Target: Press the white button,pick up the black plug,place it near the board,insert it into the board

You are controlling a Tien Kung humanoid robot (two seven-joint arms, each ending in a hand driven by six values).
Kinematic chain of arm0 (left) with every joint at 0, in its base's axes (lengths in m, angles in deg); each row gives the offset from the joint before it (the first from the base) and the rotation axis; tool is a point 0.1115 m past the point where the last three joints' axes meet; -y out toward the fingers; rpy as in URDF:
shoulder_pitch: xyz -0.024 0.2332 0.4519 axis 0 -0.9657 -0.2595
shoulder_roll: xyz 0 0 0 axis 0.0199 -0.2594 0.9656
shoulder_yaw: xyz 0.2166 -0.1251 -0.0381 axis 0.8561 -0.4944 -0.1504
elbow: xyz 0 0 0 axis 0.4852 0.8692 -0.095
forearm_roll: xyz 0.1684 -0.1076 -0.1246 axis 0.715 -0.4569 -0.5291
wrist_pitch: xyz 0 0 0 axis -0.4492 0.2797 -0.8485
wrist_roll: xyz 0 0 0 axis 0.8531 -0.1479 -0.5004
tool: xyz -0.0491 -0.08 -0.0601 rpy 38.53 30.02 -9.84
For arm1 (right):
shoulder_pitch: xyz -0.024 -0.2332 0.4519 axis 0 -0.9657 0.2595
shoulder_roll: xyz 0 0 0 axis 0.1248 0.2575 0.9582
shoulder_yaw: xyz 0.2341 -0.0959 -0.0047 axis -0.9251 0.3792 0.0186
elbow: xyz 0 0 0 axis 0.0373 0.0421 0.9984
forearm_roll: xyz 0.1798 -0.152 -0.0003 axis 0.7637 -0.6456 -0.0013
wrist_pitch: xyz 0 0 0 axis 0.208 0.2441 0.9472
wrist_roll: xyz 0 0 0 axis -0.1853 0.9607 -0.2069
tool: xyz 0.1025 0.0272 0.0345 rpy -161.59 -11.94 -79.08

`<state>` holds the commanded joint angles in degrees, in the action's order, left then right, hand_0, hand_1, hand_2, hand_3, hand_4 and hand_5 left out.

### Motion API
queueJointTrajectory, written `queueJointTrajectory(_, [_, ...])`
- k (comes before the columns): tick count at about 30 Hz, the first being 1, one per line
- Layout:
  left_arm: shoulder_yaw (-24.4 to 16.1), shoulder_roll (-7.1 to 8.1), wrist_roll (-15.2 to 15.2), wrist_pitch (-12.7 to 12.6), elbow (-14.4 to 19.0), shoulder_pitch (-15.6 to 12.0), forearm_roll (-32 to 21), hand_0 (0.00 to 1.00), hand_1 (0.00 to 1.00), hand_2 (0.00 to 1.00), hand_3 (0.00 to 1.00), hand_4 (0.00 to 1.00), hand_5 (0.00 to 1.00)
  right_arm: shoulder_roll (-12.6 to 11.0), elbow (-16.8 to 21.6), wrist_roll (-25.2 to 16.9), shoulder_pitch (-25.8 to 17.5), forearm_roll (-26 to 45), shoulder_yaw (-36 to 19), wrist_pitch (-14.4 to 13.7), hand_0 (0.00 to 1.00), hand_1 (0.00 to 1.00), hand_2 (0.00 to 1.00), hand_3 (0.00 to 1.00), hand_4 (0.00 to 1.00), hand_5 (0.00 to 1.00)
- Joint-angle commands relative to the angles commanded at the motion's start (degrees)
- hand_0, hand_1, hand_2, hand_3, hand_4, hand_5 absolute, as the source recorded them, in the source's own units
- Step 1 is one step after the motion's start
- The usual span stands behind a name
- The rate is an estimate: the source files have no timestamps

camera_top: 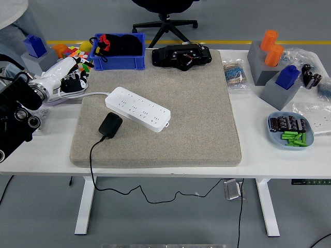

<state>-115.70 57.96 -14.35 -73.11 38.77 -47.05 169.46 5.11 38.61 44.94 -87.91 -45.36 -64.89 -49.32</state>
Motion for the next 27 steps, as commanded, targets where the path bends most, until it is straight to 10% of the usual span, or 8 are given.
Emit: queueJointTrajectory(27, [18.38, -5.54, 0.2, 0.34, -12.6, 9.69, -3.24, 0.002, 0.002, 0.054, 0.745, 0.002, 0.002, -0.08, 0.03, -0.01, -0.06, 0.25, 0.39, 0.0, 0.805, 0.718, 0.716, 0.668, 0.725, 0.489])
